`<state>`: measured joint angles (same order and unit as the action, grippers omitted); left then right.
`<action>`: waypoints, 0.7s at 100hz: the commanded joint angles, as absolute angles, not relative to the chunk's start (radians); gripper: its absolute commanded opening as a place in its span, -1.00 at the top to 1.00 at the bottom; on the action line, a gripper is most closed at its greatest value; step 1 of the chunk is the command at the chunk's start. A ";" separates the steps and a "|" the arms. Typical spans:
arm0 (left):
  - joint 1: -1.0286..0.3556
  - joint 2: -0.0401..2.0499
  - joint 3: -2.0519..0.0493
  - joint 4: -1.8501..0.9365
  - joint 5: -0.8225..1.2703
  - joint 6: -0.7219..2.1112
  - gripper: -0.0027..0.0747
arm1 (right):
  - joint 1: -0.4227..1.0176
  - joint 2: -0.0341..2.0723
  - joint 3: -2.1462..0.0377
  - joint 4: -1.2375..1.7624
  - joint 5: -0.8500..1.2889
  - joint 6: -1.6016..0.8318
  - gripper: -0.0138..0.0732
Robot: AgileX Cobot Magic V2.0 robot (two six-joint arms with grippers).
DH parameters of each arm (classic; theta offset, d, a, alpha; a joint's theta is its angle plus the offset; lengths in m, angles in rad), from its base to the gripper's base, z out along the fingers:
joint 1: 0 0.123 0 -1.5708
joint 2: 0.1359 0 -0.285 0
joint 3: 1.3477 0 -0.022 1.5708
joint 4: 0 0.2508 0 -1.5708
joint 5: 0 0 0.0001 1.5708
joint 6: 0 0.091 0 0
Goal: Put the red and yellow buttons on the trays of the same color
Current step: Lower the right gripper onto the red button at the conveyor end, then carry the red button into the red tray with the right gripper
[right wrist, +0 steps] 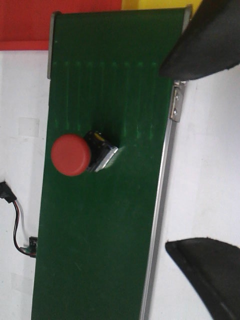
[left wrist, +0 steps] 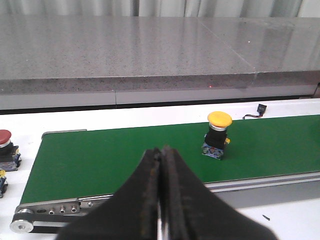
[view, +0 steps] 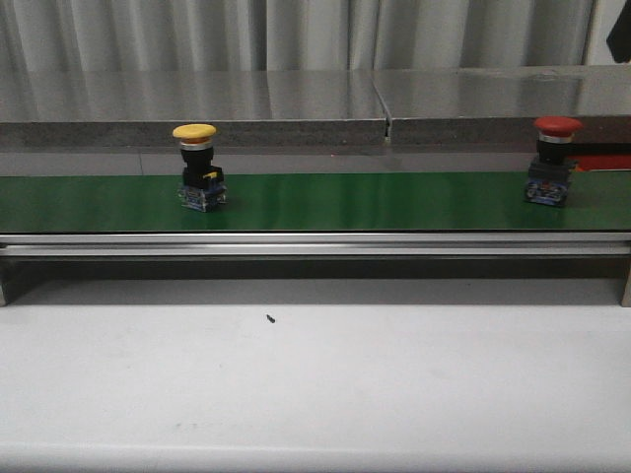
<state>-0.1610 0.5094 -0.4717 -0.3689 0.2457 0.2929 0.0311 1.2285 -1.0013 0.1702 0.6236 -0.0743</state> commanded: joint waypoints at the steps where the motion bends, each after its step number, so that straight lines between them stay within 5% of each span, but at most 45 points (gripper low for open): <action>1: -0.170 0.511 -0.499 -0.384 0.172 0.294 0.98 | 0.031 1.302 -1.112 0.155 0.611 -0.089 -0.78; 70: -0.170 0.511 -0.499 -0.384 0.172 0.294 0.98 | -0.070 1.787 -1.497 0.112 0.783 -0.089 -0.67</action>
